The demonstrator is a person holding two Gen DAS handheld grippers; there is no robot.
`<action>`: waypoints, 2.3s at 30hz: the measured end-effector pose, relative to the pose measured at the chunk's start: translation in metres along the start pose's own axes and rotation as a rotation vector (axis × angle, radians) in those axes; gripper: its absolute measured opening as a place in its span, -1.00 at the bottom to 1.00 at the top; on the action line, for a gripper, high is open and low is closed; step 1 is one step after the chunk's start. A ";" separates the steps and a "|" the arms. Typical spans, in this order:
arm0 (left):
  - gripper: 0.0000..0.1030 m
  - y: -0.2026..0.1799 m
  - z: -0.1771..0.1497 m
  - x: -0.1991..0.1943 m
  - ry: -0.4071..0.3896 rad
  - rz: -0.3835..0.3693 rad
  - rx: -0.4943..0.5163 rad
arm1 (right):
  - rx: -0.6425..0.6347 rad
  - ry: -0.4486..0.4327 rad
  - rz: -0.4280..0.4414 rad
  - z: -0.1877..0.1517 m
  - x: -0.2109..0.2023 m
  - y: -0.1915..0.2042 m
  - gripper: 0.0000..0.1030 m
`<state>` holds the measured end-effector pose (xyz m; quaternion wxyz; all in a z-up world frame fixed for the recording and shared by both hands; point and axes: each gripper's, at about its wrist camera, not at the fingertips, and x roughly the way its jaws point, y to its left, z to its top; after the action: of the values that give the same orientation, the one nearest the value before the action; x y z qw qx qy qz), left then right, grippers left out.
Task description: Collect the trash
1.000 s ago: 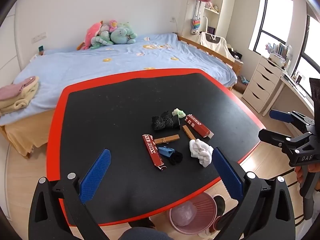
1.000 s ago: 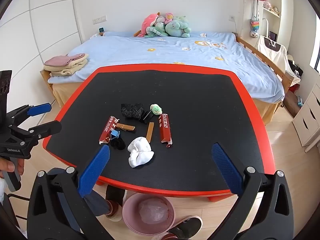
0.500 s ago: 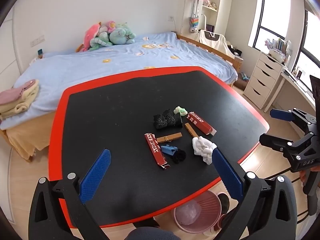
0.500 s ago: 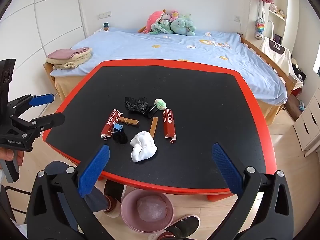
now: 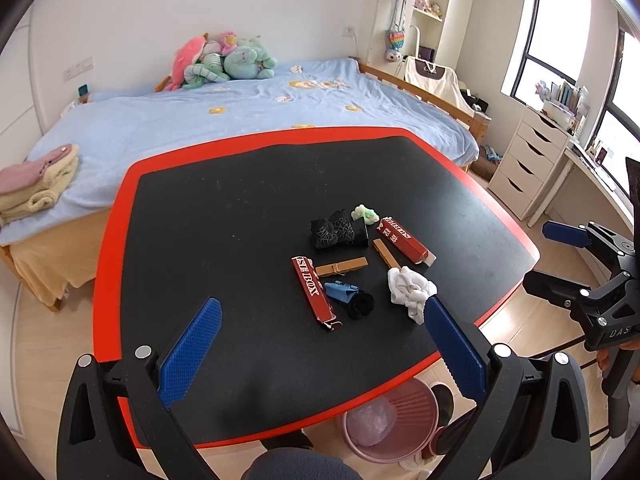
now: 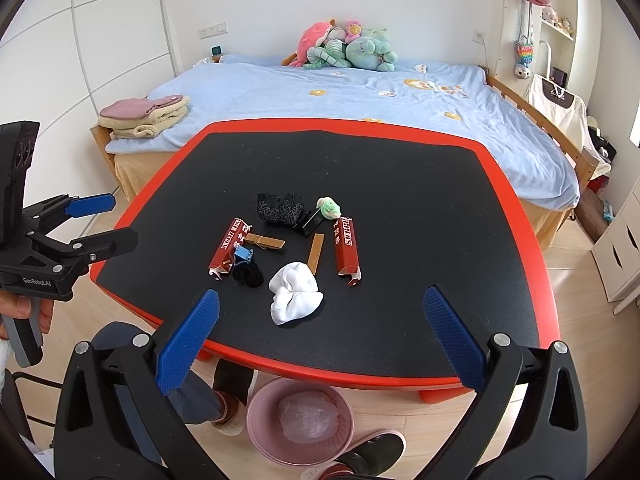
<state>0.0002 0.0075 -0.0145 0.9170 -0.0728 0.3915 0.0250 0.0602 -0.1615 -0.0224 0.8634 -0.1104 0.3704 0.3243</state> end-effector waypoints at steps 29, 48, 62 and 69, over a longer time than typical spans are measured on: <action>0.88 0.003 0.001 0.006 0.019 0.006 -0.010 | -0.006 0.031 -0.015 -0.005 0.011 -0.002 0.95; 0.88 0.009 0.000 0.026 0.063 -0.011 -0.066 | 0.004 0.055 -0.002 -0.003 0.024 -0.008 0.95; 0.88 0.029 0.017 0.103 0.230 0.021 -0.124 | 0.002 0.138 -0.015 0.025 0.086 -0.038 0.95; 0.88 0.036 0.016 0.137 0.301 0.049 -0.155 | 0.008 0.187 -0.007 0.036 0.127 -0.049 0.95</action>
<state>0.1031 0.0439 -0.1066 0.8388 -0.1367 0.5228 0.0664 0.1777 -0.1232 -0.0899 0.8266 -0.1379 0.4502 0.3083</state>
